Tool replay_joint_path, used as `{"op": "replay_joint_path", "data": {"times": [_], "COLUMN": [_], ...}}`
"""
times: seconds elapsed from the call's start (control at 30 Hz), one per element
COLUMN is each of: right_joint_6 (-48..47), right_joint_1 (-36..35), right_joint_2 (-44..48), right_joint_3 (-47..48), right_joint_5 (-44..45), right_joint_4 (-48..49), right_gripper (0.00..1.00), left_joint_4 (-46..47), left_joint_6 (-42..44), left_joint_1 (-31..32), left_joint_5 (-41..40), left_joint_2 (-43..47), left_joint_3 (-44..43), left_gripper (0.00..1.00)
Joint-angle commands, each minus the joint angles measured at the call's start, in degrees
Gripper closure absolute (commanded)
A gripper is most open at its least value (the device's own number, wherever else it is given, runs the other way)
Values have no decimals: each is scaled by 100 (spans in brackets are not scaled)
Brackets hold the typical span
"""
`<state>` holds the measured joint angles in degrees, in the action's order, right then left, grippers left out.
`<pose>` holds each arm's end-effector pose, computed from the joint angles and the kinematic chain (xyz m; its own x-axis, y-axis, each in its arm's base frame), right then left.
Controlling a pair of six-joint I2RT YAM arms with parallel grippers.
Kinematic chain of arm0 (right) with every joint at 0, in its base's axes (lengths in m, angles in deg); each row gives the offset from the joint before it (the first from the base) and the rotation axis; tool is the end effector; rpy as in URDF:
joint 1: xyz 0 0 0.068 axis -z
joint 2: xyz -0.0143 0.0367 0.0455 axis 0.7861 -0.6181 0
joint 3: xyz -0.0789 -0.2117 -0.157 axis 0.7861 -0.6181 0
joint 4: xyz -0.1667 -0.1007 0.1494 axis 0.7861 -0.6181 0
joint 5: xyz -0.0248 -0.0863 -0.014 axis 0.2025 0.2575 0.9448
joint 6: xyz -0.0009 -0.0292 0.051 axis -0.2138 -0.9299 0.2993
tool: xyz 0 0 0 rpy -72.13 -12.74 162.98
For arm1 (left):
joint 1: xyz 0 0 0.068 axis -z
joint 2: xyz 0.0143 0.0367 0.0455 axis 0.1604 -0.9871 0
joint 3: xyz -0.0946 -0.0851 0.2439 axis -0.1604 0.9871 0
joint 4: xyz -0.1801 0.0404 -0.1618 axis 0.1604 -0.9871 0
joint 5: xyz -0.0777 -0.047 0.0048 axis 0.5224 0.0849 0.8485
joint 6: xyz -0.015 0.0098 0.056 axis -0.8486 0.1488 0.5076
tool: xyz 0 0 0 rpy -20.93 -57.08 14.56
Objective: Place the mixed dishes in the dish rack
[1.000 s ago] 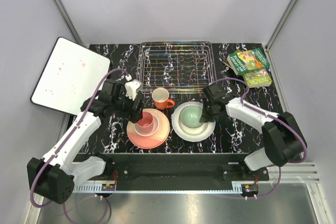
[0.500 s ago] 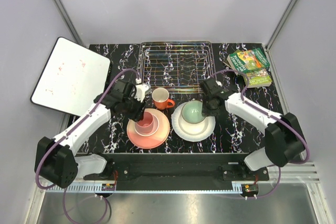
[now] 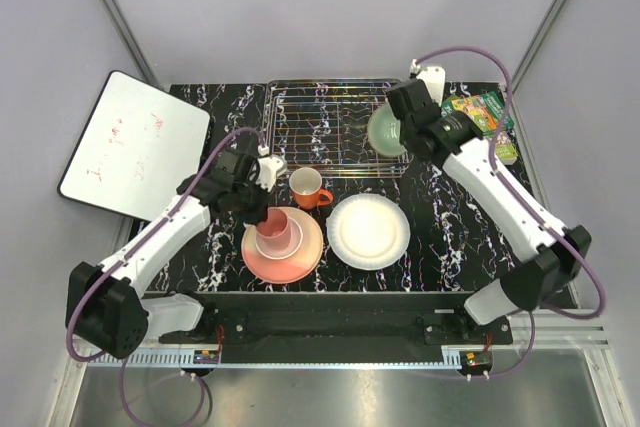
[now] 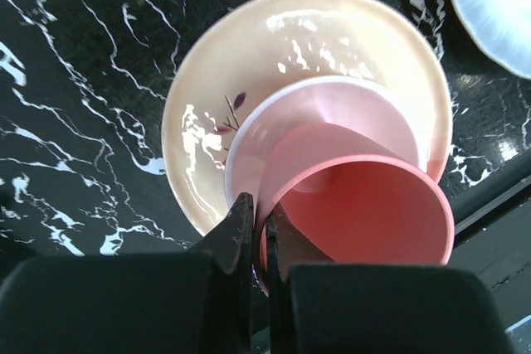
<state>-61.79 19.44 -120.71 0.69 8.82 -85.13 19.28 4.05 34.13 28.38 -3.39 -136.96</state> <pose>0.2607 0.1380 0.3850 -0.5908 0.0122 -0.8067 0.1164 0.9907 -0.0703 0.1979 -0.1016 0.2514 -0.7099 0.4622 -0.5314 0.6002 0.7918 -0.1132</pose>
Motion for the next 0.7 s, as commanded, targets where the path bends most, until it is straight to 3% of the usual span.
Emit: {"op": "replay_joint_path", "data": {"times": [0.0, 0.2, 0.27, 0.53, 0.67], "right_joint_6": [-643, -1153, -1197, -1680, -2058], "right_joint_1": [-40, 21, 83, 425, 470], "right_joint_2": [-1030, -3183, -3930, -5803, -5972], "right_joint_3": [917, 2341, 2954, 5030, 5068], "right_joint_5": [2995, 4827, 4971, 4866, 4734], "right_joint_4": [-39, 5, 5, 84, 540], "right_gripper": [100, 100, 100, 100, 100], "left_joint_4": [41, -539, -758, -830, -715], "left_joint_6": [40, 434, 523, 1077, 1121], "left_joint_1": [14, 23, 14, -3, -170], "left_joint_5": [-8, -473, -649, -1677, -1766], "left_joint_2": [335, 493, 555, 1021, 1012], "left_joint_3": [-744, -2132, -2370, -1581, -1431], "left_gripper": [100, 100, 100, 100, 100]}}
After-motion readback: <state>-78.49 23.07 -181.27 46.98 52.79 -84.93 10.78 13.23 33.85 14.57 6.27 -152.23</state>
